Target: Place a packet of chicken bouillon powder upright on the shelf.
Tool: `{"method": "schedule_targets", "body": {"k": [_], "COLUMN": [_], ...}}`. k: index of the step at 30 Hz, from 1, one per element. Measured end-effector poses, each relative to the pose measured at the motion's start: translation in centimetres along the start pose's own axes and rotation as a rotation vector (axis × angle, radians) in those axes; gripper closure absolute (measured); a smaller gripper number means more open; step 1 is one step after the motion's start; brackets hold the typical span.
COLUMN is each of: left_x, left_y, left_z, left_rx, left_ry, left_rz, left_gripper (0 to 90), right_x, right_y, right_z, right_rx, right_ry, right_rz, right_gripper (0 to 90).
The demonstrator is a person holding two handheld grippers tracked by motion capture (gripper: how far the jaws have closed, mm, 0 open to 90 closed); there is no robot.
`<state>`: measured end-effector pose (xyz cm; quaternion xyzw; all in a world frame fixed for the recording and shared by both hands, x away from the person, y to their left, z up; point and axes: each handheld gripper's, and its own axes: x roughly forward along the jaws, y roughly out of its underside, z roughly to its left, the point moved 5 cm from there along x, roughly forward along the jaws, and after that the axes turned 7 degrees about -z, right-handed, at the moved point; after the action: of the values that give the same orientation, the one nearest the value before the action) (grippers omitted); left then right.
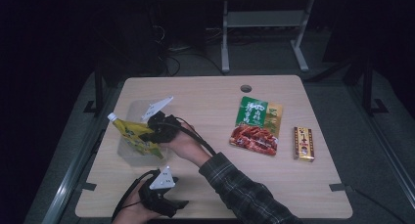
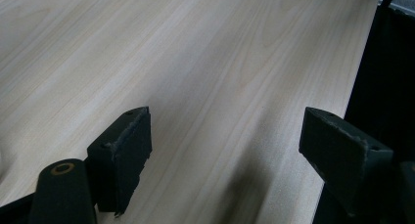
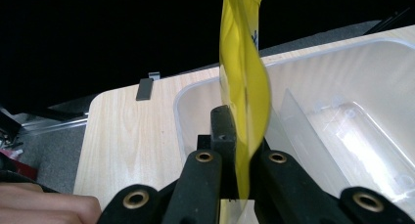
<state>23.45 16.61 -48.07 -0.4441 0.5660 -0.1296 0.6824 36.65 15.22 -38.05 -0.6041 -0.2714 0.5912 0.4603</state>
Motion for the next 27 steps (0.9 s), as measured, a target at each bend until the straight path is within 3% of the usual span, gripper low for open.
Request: {"method": "schedule_targets", "body": {"k": [3,8,13,19,21,27], "left_x": [0.0,0.0,0.0,0.2,0.2,0.3], "left_y": [0.0,0.0,0.1,0.1,0.1,0.1], "left_z": [0.0,0.0,0.0,0.0,0.0,0.1], "left_rx": [0.007,0.006,0.008,0.01,0.007,0.002], "left_ry": [0.002,0.003,0.004,0.002,0.003,0.003], "left_rz": [0.01,0.011,0.013,0.018,0.019,0.022], "left_gripper": [19.2,19.2,19.1,18.3,18.2,17.6], "right_x": [0.0,-0.1,-0.6,-1.8,-2.3,-4.3], "right_y": [0.0,0.1,0.2,0.6,0.8,1.4], "right_z": [0.0,0.1,0.3,0.3,0.3,0.2], "right_rx": [-0.008,-0.004,-0.01,-0.01,-0.032,-0.027], "right_ry": [0.006,0.004,-0.001,-0.011,-0.005,0.01], "right_rz": [0.006,0.002,0.0,-0.004,0.0,-0.008], "right_gripper": [88.5,72.2,63.8,48.8,44.6,40.1]}}
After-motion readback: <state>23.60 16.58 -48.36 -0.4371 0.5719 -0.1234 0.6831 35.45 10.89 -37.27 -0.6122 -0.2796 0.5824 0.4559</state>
